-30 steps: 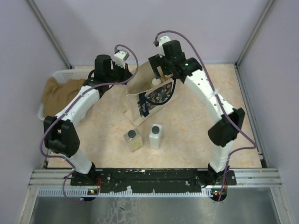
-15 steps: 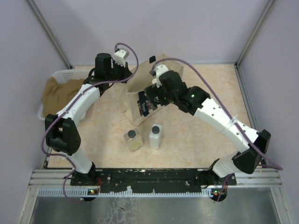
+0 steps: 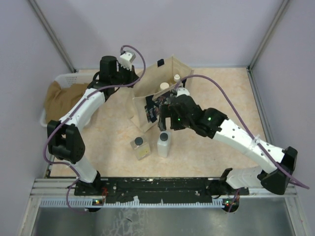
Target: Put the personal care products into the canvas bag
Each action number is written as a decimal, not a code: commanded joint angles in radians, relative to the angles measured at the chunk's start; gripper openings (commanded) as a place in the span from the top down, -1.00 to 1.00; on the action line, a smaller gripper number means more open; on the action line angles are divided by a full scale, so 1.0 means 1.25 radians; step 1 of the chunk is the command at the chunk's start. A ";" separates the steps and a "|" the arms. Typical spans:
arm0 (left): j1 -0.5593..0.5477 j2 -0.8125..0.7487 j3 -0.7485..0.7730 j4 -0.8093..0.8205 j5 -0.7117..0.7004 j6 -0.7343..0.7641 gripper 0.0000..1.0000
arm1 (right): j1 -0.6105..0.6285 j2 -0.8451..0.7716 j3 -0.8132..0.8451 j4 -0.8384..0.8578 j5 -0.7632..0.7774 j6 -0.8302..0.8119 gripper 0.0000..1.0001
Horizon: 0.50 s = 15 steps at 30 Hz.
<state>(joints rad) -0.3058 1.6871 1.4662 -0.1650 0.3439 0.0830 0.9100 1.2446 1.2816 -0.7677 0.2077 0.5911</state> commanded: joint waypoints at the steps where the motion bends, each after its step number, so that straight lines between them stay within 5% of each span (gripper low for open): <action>1: 0.007 -0.006 0.011 0.013 0.012 0.004 1.00 | 0.030 0.012 -0.041 0.055 -0.005 0.122 -0.99; 15: 0.007 -0.010 -0.015 0.039 0.023 -0.003 1.00 | 0.070 0.116 -0.049 0.027 0.035 0.167 -0.98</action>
<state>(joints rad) -0.3054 1.6871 1.4593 -0.1566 0.3519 0.0826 0.9817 1.3655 1.1980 -0.7414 0.2111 0.7715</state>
